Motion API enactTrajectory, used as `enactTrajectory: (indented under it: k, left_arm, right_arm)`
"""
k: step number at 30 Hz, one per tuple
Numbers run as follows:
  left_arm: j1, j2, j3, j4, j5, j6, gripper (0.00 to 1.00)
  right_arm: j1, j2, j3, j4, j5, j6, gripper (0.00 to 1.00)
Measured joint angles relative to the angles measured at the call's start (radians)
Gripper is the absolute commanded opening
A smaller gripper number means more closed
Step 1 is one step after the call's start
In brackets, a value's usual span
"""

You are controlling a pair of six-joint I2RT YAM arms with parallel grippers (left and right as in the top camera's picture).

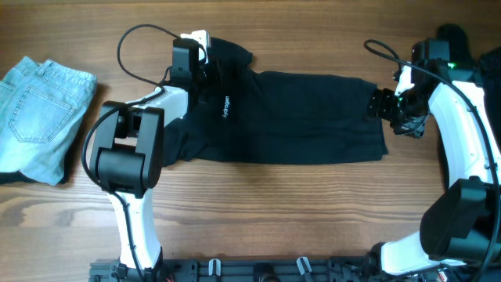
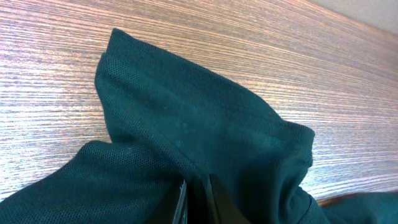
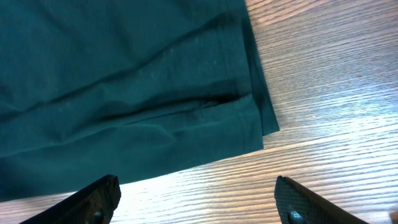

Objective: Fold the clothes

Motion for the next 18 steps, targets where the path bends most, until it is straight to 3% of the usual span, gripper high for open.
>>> enactTrajectory:
  k: [1,2,3,12,14,18]
  left_arm:
    - [0.0,0.0,0.0,0.001,0.0,0.0,0.39]
    - [0.001,0.0,0.0,0.021,0.001,0.003,0.58]
    - [0.002,0.0,0.0,0.039,0.0,0.0,1.0]
    - [0.035,0.0,0.016,0.01,0.033,0.023,0.95]
    - [0.035,0.0,0.092,-0.174,-0.048,0.126,0.95]
    - [0.033,0.0,0.246,-0.23,-0.154,0.265,0.9]
  right_arm:
    - [0.0,0.0,0.0,0.0,0.0,0.0,0.84]
    - [0.0,0.0,0.0,0.0,0.0,0.0,0.84]
    - [0.0,0.0,0.0,0.001,0.0,0.0,0.84]
    - [0.0,0.0,0.0,0.019,-0.004,0.0,0.84]
    - [0.0,0.0,0.0,0.022,-0.004,0.0,0.84]
    - [0.0,0.0,0.0,0.035,-0.004,0.0,0.84]
